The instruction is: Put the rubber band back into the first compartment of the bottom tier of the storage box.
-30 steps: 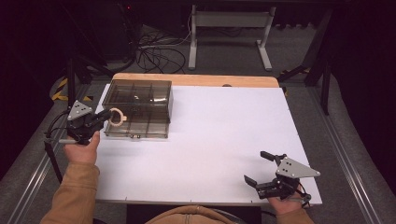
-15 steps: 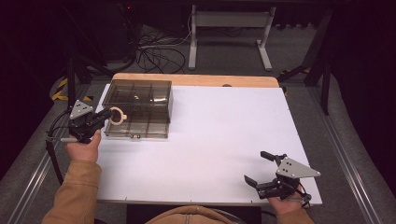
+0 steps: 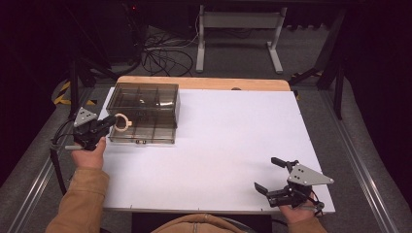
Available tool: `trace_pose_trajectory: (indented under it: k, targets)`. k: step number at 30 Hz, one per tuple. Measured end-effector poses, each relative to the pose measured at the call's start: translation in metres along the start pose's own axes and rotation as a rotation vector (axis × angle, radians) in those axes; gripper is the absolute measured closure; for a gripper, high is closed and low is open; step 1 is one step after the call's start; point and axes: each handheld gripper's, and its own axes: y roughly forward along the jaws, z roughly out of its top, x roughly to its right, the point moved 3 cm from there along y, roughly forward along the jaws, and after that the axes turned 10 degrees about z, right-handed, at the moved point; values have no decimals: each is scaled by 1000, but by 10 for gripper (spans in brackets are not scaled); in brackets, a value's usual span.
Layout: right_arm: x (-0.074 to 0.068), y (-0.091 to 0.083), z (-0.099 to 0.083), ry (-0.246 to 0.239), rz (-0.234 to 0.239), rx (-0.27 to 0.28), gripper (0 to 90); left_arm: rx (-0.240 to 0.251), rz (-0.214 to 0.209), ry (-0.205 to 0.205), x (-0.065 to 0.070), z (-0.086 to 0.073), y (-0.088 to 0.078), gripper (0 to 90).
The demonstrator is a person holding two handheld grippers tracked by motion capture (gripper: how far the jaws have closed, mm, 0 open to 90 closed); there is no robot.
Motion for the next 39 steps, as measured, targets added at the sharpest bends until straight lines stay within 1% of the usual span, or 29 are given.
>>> trace_pose_trajectory:
  k: [2, 4, 7, 13, 14, 17, 22, 29, 33, 37, 39]
  targets:
    - [0, 0, 0, 0, 0, -1, 12, -4, 3, -3, -1, -3, 3, 830]
    - [0, 0, 0, 0, 0, -2, 12, -23, 9, -5, -1, -5, 6, 830]
    - [0, 0, 0, 4, 4, -1, 12, -43, 18, 13, -1, -8, 10, 830]
    - [0, 0, 0, 3, 4, -2, 12, -56, 27, 22, 0, -11, 15, 830]
    - [0, 1, 0, 4, 5, -2, 12, -53, 33, 21, -1, -12, 16, 830]
    - [0, 1, 0, 1, 4, -5, 12, -65, 39, 16, -3, -16, 20, 830]
    - [0, 1, 0, 5, 6, -3, 12, -74, 49, 18, -4, -19, 23, 830]
    - [0, 1, -1, 6, 7, -3, 12, -84, 55, 15, -6, -23, 27, 830]
    - [0, 1, -1, 8, 7, -2, 12, -98, 51, 24, -5, -25, 30, 830]
    - [0, 1, -1, 6, 8, -2, 12, -101, 56, 29, -5, -26, 31, 829]
    - [0, 1, -1, 7, 8, -2, 12, -102, 55, 24, -6, -26, 31, 829]
